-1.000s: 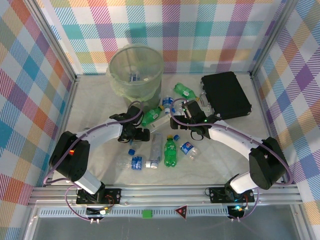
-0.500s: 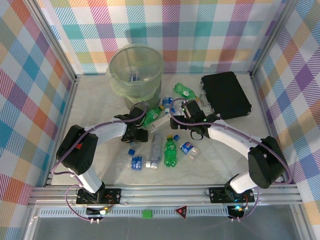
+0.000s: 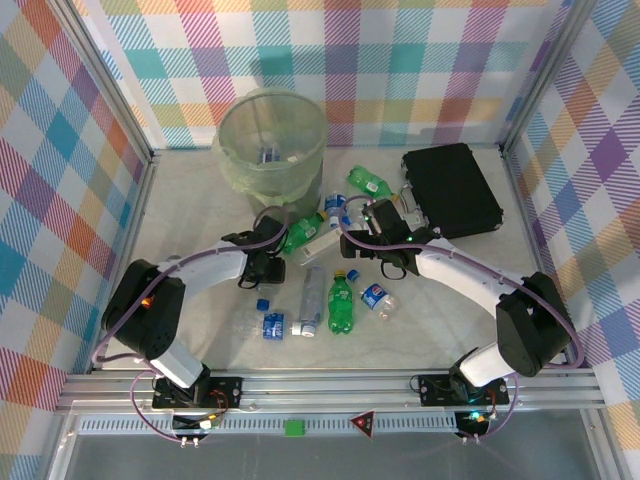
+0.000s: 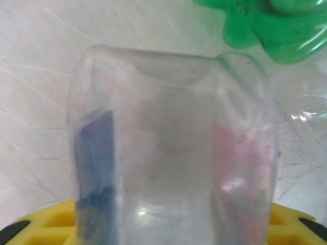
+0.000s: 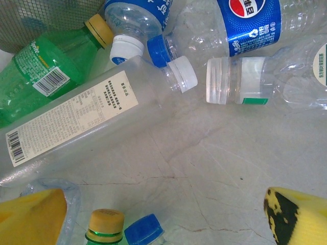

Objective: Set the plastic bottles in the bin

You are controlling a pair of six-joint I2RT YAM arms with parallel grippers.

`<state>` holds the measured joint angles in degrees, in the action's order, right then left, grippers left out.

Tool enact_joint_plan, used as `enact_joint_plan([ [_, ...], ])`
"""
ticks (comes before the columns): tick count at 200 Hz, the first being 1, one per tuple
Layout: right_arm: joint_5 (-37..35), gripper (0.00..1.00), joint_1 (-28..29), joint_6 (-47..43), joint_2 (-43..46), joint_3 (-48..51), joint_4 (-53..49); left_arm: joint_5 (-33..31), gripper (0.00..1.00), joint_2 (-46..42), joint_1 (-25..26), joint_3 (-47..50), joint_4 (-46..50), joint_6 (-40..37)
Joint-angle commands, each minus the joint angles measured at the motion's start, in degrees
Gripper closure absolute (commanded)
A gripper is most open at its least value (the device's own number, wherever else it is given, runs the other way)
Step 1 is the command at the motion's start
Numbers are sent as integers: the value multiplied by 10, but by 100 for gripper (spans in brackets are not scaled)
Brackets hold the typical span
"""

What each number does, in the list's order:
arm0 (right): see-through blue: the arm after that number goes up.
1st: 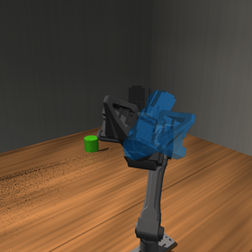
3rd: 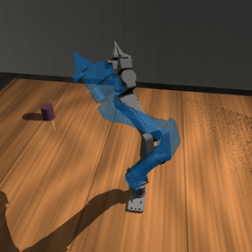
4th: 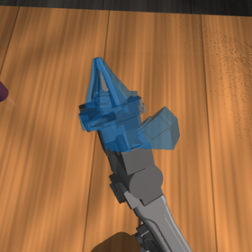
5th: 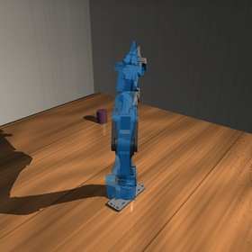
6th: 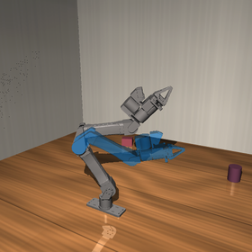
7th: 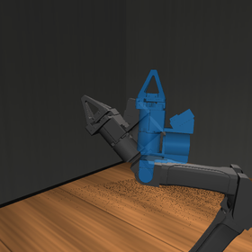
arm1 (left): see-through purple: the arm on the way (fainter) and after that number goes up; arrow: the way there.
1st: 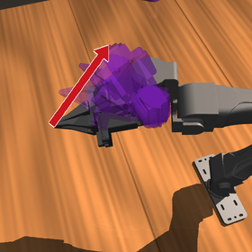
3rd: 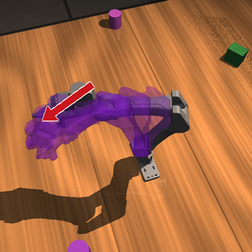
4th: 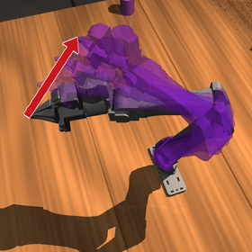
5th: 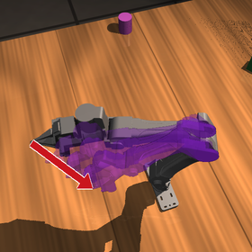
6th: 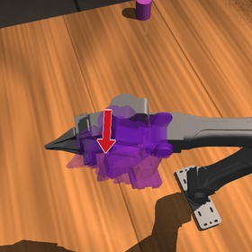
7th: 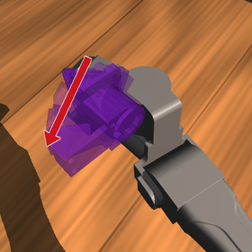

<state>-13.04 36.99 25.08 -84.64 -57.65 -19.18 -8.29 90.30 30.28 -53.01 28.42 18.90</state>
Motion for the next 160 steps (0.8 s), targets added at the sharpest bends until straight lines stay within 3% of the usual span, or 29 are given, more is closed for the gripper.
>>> enact_joint_plan([
  [1, -3, 1, 3, 6, -1, -14, 3, -37, 55, -53, -8, 9, 5, 14],
  [93, -1, 1, 3, -1, -5, -22, 10, -73, 57, -257, -150, -19, 6, 9],
  [160, 4, 1, 3, 3, -1, -17, 11, -74, 59, -281, -167, -179, -89, -111],
])
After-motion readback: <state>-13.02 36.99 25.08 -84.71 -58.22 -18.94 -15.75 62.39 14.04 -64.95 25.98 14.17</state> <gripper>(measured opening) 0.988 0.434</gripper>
